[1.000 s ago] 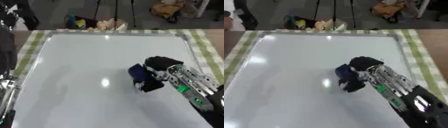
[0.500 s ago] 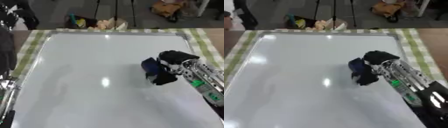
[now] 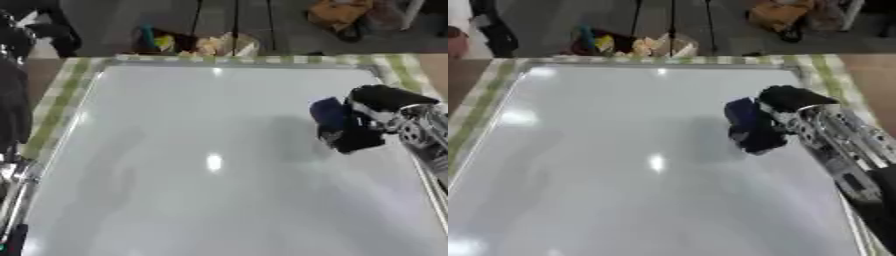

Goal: Wipe the whiteboard clean with a brush.

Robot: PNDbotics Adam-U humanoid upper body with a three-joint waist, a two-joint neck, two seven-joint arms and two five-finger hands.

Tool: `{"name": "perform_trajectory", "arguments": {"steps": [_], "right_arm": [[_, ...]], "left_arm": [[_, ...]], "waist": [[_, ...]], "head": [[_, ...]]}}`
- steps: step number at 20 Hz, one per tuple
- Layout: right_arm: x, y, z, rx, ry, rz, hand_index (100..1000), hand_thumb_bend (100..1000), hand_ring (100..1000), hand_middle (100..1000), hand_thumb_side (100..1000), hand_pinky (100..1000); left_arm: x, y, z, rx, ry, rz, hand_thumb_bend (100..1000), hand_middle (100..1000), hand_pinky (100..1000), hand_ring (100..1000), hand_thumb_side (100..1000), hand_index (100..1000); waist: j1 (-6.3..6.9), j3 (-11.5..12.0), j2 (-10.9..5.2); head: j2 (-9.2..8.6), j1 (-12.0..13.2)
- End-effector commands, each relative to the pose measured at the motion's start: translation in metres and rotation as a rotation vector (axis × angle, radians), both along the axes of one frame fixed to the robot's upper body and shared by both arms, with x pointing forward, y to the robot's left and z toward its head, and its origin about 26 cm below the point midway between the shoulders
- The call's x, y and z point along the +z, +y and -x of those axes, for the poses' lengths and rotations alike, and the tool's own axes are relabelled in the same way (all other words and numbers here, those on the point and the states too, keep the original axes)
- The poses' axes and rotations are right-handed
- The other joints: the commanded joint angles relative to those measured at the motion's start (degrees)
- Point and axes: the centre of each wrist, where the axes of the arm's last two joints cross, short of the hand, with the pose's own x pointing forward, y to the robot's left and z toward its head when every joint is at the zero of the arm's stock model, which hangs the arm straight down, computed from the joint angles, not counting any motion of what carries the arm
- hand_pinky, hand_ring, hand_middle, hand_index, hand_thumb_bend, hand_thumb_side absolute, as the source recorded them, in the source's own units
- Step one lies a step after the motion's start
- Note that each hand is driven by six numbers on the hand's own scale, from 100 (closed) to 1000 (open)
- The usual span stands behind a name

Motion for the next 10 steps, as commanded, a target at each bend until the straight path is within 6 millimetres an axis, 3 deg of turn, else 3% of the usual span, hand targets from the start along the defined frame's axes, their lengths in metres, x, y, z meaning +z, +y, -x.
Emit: {"name": "perform_trajectory", "arguments": {"steps": [1,10], "right_arm": [[0.019,-0.017,0.000,-0.041,-0.052,-0.011,188,100,494,450,712,397],[0.019,-0.041,-0.008,-0.114,-0.102,-0.022,184,100,487,436,709,389]], "left_arm": [[0.008,-0.001,0.004,-0.005,-0.034,-0.024,100,681,670,809,990,812],[0.009,-0.002,0.004,-0.004,-0.036,-0.024,100,682,669,810,992,811]], "waist": [[-0.03,0.2,-0.90],[0.10,1.2,0.36]], "head": [[-1.05,-0.4],[-2.75,-1.7]]}}
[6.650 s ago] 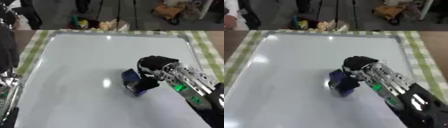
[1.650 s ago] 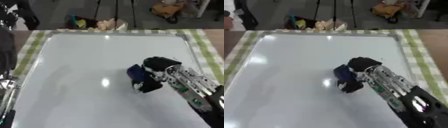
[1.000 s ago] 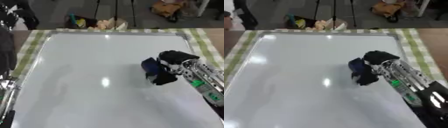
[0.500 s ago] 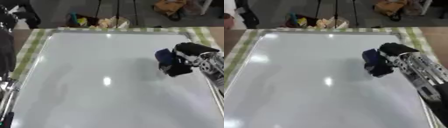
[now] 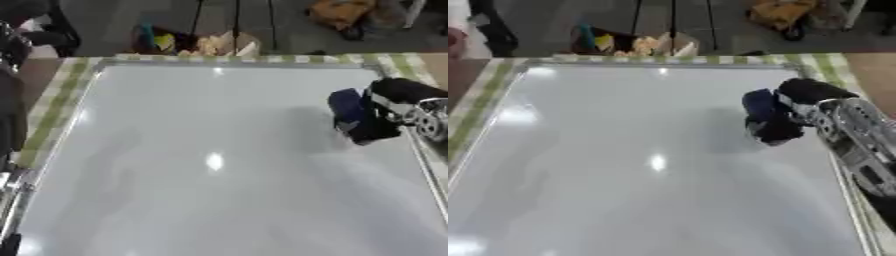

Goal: Wipe the whiteboard clean with a brush.

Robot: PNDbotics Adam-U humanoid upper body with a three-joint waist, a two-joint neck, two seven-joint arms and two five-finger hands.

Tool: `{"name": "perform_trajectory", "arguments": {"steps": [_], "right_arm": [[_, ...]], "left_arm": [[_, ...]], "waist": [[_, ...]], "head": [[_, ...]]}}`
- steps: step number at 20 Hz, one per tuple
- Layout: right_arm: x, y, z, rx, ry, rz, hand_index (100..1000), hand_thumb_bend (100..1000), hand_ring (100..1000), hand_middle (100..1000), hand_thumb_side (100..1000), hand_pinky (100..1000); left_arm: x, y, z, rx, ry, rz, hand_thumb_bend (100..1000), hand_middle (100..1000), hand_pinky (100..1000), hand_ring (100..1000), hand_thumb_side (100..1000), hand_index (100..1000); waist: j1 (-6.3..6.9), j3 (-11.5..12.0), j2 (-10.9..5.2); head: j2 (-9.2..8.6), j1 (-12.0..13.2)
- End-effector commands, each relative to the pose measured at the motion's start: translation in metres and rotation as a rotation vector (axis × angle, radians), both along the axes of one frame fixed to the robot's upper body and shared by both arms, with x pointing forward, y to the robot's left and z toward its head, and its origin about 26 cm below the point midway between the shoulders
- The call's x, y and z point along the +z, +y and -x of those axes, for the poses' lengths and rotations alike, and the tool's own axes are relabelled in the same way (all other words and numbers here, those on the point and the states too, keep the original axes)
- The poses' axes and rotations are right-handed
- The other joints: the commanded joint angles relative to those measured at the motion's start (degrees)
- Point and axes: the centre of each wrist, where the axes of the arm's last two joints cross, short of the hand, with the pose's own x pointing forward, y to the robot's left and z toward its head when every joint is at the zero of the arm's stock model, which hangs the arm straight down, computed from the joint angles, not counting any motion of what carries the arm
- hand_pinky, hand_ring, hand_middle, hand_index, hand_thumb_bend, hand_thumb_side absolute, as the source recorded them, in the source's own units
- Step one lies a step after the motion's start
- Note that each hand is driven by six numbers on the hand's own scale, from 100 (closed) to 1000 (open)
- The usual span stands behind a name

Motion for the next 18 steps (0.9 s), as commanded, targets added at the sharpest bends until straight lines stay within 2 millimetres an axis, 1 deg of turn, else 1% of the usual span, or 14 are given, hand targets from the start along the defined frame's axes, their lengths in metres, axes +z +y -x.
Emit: {"name": "perform_trajectory", "arguments": {"steps": [1,8,18], "right_arm": [[0.014,-0.016,0.000,-0.038,-0.053,0.005,184,100,487,434,709,389],[0.010,-0.029,-0.006,-0.062,-0.062,0.030,183,100,491,432,702,395],[0.009,-0.047,-0.013,-0.117,-0.072,0.033,182,100,489,428,696,398]], "left_arm": [[0.008,0.000,0.004,-0.004,-0.031,-0.017,100,682,669,811,992,811],[0.008,-0.001,0.004,-0.004,-0.031,-0.019,100,683,669,812,994,811],[0.008,0.000,0.004,0.000,-0.028,-0.019,100,684,668,813,995,810]], "waist": [[-0.06,0.2,-0.97],[-0.02,0.5,-0.38],[-0.20,0.9,0.15]], "head": [[-1.13,-0.6],[-1.92,-1.4],[-2.45,-1.7]]}}
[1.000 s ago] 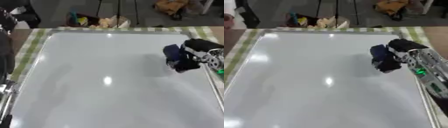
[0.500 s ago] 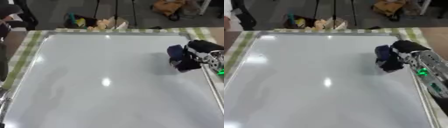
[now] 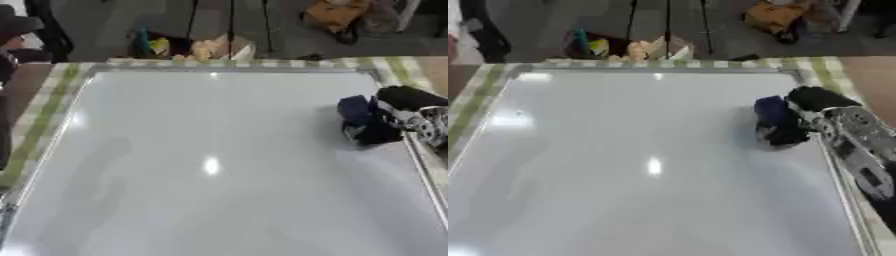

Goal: Wipe the whiteboard clean with a brush.

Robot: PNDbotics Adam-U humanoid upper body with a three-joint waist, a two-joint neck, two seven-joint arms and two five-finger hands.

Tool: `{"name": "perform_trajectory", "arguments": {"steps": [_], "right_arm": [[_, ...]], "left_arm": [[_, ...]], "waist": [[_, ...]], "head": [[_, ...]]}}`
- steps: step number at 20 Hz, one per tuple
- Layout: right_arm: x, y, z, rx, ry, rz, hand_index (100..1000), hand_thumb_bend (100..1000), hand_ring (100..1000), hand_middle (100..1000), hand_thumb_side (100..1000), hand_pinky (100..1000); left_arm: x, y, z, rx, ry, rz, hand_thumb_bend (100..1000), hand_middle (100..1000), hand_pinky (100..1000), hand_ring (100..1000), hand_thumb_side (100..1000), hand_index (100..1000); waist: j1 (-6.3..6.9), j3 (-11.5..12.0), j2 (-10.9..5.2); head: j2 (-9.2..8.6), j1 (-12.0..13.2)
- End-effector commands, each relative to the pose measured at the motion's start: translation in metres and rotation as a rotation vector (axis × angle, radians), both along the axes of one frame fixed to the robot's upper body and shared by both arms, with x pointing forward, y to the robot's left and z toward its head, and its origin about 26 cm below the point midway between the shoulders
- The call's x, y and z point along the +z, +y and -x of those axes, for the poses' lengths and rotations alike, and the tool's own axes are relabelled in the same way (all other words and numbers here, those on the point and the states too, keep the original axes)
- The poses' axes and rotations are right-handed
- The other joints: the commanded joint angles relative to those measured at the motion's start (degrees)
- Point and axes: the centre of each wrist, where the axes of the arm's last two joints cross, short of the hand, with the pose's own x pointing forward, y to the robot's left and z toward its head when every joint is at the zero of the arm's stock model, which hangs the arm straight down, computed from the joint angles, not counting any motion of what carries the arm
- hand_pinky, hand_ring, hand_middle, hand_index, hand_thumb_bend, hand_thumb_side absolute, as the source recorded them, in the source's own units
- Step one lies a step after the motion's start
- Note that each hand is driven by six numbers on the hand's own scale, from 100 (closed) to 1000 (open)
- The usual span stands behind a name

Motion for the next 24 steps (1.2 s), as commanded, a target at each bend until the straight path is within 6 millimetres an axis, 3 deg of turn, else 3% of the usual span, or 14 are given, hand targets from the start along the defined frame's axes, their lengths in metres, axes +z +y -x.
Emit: {"name": "perform_trajectory", "arguments": {"steps": [1,9,20,24], "right_arm": [[0.0153,-0.0161,0.0020,-0.050,-0.048,0.019,182,100,490,427,695,398],[0.0144,-0.0203,0.0006,-0.054,-0.049,0.010,187,100,487,418,683,396],[0.0156,-0.0187,0.0009,-0.035,-0.042,-0.017,337,100,482,397,633,388],[0.0151,-0.0178,0.0009,-0.030,-0.040,-0.019,354,100,480,386,621,386]], "left_arm": [[0.0077,0.0011,0.0038,0.003,-0.031,-0.013,100,684,668,813,995,810],[0.0081,0.0009,0.0038,0.004,-0.031,-0.013,100,684,669,814,995,810],[0.0092,0.0000,0.0038,-0.001,-0.035,-0.013,100,684,670,811,993,810],[0.0096,0.0000,0.0038,-0.002,-0.036,-0.013,100,685,670,810,993,810]], "waist": [[-0.17,0.1,-1.10],[-0.02,0.1,-0.78],[0.09,0.0,-0.77],[0.07,0.1,-0.79]], "head": [[-0.93,-0.1],[-0.93,-0.2],[-0.91,-0.2],[-0.93,-0.3]]}}
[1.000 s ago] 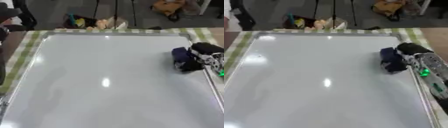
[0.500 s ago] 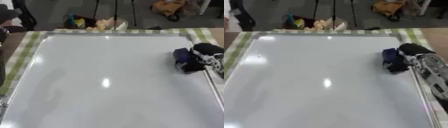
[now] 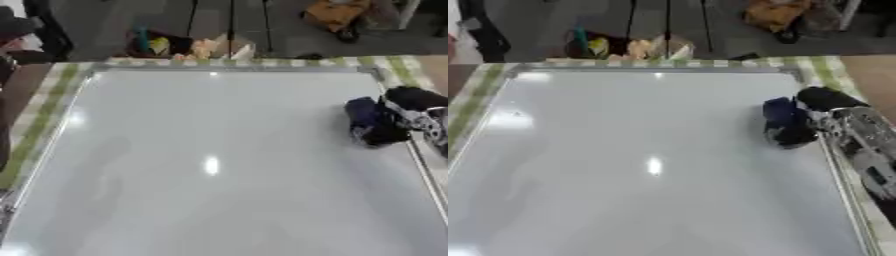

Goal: Wipe the whiteboard clean with a brush.

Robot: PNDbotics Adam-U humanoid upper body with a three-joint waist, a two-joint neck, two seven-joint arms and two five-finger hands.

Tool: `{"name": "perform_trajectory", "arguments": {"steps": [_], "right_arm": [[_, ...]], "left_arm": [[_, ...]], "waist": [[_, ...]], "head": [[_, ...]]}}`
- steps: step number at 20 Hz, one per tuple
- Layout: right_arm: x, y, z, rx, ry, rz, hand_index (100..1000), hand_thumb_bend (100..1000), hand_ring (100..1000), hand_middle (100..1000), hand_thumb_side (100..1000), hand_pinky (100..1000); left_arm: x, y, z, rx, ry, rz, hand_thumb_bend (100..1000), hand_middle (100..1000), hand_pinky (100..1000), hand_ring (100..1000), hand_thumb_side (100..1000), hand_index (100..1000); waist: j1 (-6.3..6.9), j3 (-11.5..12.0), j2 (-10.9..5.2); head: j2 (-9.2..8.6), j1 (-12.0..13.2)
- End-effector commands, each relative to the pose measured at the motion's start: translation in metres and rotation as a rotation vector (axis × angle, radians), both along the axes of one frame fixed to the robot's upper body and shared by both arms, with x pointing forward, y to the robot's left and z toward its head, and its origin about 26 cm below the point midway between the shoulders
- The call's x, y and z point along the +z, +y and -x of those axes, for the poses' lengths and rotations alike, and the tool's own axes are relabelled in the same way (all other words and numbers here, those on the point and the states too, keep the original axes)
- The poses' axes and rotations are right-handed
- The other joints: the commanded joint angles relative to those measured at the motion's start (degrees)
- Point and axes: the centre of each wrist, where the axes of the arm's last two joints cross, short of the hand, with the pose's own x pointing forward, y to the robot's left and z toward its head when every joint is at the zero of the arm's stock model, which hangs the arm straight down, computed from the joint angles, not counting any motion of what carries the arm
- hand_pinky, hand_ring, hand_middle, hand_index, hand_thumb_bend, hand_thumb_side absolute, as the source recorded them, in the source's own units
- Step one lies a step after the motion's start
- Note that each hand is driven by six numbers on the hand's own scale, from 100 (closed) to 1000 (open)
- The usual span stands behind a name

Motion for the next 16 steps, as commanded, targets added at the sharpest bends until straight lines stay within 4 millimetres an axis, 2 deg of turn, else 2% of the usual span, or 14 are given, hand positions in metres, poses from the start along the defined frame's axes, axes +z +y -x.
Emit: {"name": "perform_trajectory", "arguments": {"steps": [1,16], "right_arm": [[0.0153,-0.0077,0.0041,-0.014,-0.035,0.009,366,100,479,384,615,384],[0.0143,-0.0013,0.0037,0.022,-0.014,-0.010,380,100,465,345,585,369]], "left_arm": [[0.0079,0.0007,0.0039,-0.002,-0.030,-0.012,100,685,670,810,993,810],[0.0088,0.0005,0.0038,-0.003,-0.032,-0.010,100,686,672,809,993,810]], "waist": [[-0.06,0.1,-1.27],[-0.12,0.1,-1.53]], "head": [[-0.47,-0.1],[-0.43,-0.2]]}}
